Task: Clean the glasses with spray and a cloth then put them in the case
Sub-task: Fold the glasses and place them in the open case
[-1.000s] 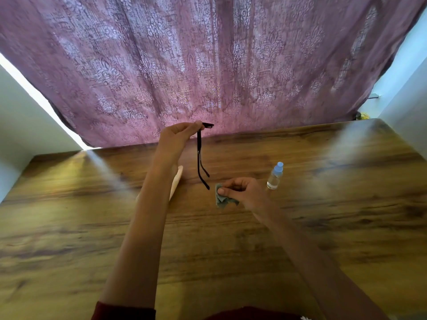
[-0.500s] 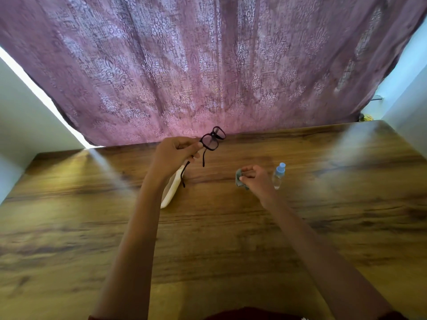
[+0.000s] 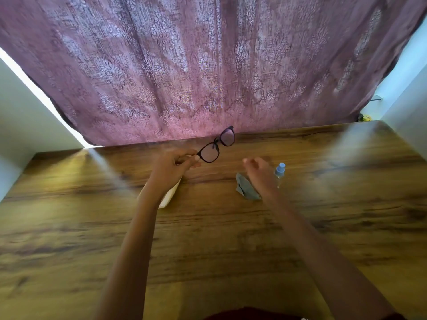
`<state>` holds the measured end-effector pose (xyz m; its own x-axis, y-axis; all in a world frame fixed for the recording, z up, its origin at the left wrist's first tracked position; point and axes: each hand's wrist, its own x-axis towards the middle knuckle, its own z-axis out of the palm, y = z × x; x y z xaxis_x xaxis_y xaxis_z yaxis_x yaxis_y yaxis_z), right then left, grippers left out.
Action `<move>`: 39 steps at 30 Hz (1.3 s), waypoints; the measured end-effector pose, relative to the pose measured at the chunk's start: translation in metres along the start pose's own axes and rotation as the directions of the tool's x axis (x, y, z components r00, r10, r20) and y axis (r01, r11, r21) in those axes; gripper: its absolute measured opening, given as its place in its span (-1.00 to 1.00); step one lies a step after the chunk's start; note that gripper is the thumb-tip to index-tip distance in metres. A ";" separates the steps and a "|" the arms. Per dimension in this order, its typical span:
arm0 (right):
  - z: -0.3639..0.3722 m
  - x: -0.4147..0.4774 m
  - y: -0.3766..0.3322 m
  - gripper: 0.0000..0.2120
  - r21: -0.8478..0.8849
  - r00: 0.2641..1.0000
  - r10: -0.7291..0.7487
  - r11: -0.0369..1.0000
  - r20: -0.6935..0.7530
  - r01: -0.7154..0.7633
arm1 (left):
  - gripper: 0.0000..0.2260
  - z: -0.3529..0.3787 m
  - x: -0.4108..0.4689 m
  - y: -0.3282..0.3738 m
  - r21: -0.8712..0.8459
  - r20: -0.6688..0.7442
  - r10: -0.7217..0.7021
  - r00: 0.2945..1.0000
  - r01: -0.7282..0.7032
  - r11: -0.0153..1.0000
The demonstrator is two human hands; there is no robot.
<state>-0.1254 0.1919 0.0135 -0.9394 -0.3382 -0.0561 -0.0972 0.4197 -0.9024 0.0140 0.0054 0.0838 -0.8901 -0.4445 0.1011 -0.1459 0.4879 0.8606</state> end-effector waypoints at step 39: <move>-0.011 -0.005 -0.010 -0.85 0.347 0.984 0.177 0.923 0.008 -0.169 | -0.81 0.040 -0.006 -0.019 -0.685 0.021 -0.604 0.797 0.452 0.572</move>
<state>-0.1230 0.1988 0.0281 -0.9392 -0.2648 -0.2185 0.1830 0.1521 -0.9713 0.0043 0.0292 0.0470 -0.6300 -0.6332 -0.4497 -0.1897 -0.4360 0.8797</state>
